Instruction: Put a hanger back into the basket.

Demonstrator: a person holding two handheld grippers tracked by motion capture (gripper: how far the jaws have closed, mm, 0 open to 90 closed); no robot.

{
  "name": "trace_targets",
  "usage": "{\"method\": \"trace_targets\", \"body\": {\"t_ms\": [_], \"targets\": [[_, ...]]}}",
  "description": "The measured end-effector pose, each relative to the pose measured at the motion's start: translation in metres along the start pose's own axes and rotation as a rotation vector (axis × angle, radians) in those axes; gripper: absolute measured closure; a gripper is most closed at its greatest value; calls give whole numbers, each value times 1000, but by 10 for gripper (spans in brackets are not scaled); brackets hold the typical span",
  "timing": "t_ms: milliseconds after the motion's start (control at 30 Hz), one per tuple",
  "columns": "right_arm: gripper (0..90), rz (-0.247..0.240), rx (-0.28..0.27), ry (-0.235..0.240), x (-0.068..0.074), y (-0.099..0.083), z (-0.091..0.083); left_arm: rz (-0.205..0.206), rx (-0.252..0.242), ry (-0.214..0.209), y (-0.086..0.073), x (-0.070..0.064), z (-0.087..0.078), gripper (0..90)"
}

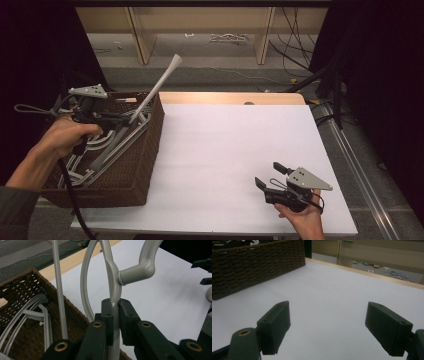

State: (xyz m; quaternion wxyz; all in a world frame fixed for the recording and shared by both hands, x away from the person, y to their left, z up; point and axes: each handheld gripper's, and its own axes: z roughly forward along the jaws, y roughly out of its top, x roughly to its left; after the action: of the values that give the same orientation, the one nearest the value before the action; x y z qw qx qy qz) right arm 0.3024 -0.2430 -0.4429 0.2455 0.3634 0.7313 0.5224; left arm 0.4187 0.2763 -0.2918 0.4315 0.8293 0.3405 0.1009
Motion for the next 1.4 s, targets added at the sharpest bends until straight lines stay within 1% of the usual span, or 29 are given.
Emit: {"method": "trace_targets", "body": {"t_ms": [33, 67, 100, 167, 200, 367, 400, 533, 567, 600, 633, 667, 733, 767, 800, 933, 967, 1000, 1033, 1100, 1133, 1167, 1200, 1267, 1300, 1367, 1400], "targets": [[211, 0, 0, -1, 0, 0, 0, 1, 1, 3, -3, 1, -1, 828], [211, 0, 0, -3, 0, 0, 0, -6, 3, 5, -8, 4, -3, 828], [210, 7, -12, 10, 0, -1, 1, -8, 4, 8, -11, 5, -3, 828], [211, 5, -11, 9, 0, -1, 1, -9, 11, 14, -16, 7, -6, 828], [211, 2, 0, 2, 0, 0, 1, -20, 12, 17, -20, 9, -7, 828], [211, -1, 3, -5, 0, 0, 0, -28, 31, 33, -39, 15, -8, 828], [211, 6, -8, 6, 0, -1, 1, -30, 40, 38, -43, 17, -9, 828], [211, 6, -8, 7, 0, -1, 2, -34, 46, 41, -54, 22, -10, 827], [212, -4, 24, -3, 0, 0, -1, -38, 48, 43, -57, 23, -11, 827], [212, -4, 23, -4, 0, 0, -1, -40, 49, 44, -61, 25, -11, 828], [212, 6, -8, 6, 0, -1, 2, -49, 54, 44, -64, 27, -11, 827], [212, 7, -6, 6, 0, -1, 1, -55, 57, 47, -67, 28, -11, 827], [212, 6, -6, 7, 0, -1, 2, -70, 68, 49, -72, 30, -11, 828], [212, -4, 35, -2, -1, 1, -2, -74, 76, 48, -74, 31, -11, 827], [212, -6, 23, -6, -1, 0, -1, -80, 79, 47, -75, 32, -11, 827], [212, 0, 29, -4, 0, 0, -1, -103, 102, 44, -82, 35, -10, 827], [212, 0, 28, -5, 0, 0, -1, -94, 113, 44, -82, 37, -11, 827], [212, -1, 28, -5, 0, 0, -1, -117, 110, 45, -84, 37, -9, 827], [212, -6, 25, -7, -1, 0, -1, -117, 123, 47, -86, 38, -8, 827], [212, 0, 28, -4, 0, 0, -1, -136, 134, 48, -92, 39, -5, 827], [212, 5, 10, -3, 0, 0, 0, -140, 147, 48, -94, 40, -4, 827], [212, -4, 7, -4, -1, 0, 0, -152, 149, 43, -96, 41, -3, 827], [212, -4, 12, -6, -1, 0, 0, -158, 150, 40, -99, 43, -2, 827], [213, -4, 13, -5, -1, 0, 0, -184, 139, 48, -103, 46, -2, 826], [213, 0, 30, -4, 0, 0, -1, -192, 134, 43, -103, 47, -2, 826], [213, -6, 27, -7, -1, 0, -1, -203, 135, 47, -103, 50, -3, 825], [213, -6, 27, -7, -1, 0, -1, -209, 134, 41, -103, 51, -2, 825]]}}
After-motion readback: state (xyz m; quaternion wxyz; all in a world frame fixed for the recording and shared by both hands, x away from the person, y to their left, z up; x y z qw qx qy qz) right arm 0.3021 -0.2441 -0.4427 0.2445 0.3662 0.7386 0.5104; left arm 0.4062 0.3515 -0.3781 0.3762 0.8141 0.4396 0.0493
